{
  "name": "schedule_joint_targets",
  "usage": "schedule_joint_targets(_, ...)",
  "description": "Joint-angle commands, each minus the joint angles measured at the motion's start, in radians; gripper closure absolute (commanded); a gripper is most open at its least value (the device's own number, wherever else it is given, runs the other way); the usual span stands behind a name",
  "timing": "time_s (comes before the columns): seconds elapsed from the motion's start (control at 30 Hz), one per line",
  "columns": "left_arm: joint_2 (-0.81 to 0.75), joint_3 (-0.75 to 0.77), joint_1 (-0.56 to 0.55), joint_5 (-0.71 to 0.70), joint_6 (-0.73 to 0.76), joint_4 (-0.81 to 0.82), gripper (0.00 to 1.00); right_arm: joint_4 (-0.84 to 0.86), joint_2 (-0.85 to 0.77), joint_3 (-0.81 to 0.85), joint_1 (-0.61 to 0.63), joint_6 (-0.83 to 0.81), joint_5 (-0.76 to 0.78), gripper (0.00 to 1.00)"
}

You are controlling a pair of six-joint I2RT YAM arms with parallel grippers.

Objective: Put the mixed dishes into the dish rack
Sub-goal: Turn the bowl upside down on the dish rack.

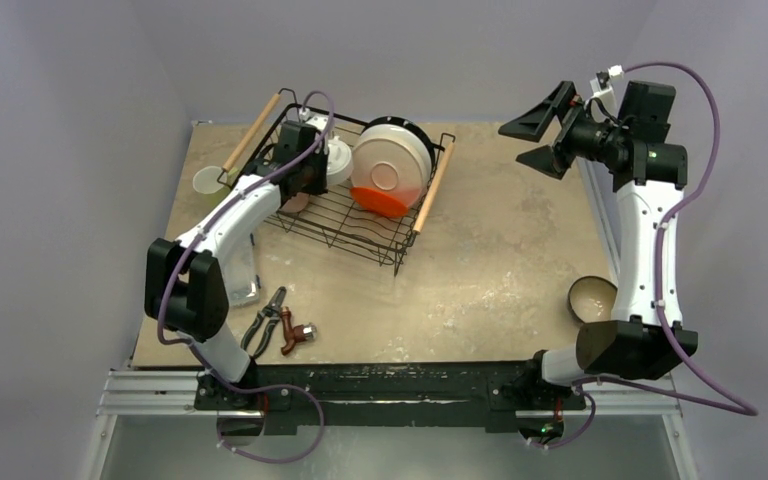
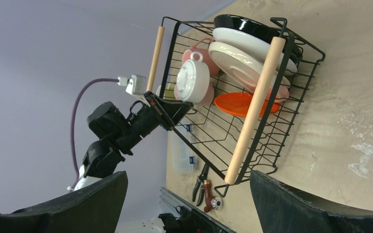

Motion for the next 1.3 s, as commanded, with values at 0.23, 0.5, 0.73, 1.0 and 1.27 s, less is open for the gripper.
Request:
schedule_joint_targets(0.23, -0.033, -0.003, 0.005, -0.025, 0.061, 0.043, 1.0, 0.016, -0.001, 0.041, -0.01, -0.012, -0.042, 0.01)
schedule_joint_targets(0.5, -0.064, -0.059, 0.017, -0.042, 0.056, 0.025, 1.0, 0.03, -0.003, 0.018, -0.01, 0.001, -0.056, 0.01)
schedule_joint_targets(0.73, -0.081, -0.092, 0.021, -0.016, 0.056, -0.013, 1.0, 0.042, -0.019, -0.005, -0.011, 0.009, -0.058, 0.01)
schedule_joint_targets(1.0, -0.09, -0.126, 0.022, 0.004, 0.056, -0.059, 1.0, 0.071, -0.029, -0.039, -0.011, 0.031, -0.065, 0.01)
schedule_joint_targets(1.27, -0.025, -0.084, 0.022, 0.021, 0.041, -0.108, 1.0, 0.07, -0.03, -0.039, -0.011, 0.034, -0.069, 0.01)
